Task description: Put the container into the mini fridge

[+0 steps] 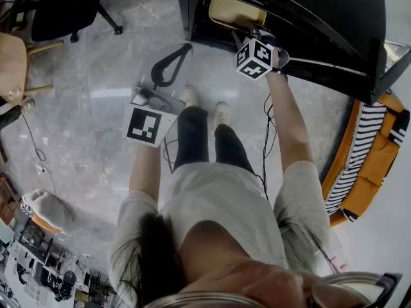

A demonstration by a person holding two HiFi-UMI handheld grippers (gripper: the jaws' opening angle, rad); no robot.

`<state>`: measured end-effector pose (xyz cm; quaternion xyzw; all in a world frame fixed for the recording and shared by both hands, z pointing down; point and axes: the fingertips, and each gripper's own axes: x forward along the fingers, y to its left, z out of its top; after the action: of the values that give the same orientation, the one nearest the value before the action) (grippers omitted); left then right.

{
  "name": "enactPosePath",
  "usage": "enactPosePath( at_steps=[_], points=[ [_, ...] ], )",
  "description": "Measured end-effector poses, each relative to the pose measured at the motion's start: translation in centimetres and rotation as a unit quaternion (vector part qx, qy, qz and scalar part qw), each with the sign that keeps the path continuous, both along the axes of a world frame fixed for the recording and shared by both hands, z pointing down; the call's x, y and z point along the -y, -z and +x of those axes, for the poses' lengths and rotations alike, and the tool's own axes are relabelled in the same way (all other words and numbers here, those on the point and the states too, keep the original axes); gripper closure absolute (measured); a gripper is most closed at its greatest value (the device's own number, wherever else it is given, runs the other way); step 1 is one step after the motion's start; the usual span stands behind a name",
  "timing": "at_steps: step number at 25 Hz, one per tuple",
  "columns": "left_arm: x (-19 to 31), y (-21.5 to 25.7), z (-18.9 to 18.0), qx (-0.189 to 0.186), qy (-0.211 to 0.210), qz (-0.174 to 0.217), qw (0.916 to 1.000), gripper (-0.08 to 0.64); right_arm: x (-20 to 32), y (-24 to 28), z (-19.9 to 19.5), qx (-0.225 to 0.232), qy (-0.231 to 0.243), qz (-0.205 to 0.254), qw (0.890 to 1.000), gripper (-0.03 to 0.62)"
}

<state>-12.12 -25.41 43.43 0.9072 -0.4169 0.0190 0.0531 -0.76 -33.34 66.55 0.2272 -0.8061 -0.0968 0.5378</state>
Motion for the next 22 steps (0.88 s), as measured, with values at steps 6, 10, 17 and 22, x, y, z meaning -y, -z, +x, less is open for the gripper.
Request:
enactPosePath(
  at_steps=[6,10,17,22],
  points=[
    [0.2,-0.1,-0.3,-0.001,0.001,-0.001,1.0000,0.558,0.3,0.0,0.0,-0.008,-0.001,0.010,1.000,0.565],
    [0.3,-0.2,-0.3,-0.004,0.000,-0.001,1.0000,0.558,0.3,0.5,-0.1,-0.001,0.000,0.016,1.000,0.555],
    [0.2,0.0,0.3,-0.005,-0.003,0.000,1.0000,0.558,0.4,1.4,0.4,-0.006,0.009,0.031,0.999,0.560],
    [0.5,-0.1,0.1,-0.006,-0.002,-0.001,1.0000,0.558,1.6,1.2,0.4,-0.022,0.016,0.044,0.999,0.572]
  ],
)
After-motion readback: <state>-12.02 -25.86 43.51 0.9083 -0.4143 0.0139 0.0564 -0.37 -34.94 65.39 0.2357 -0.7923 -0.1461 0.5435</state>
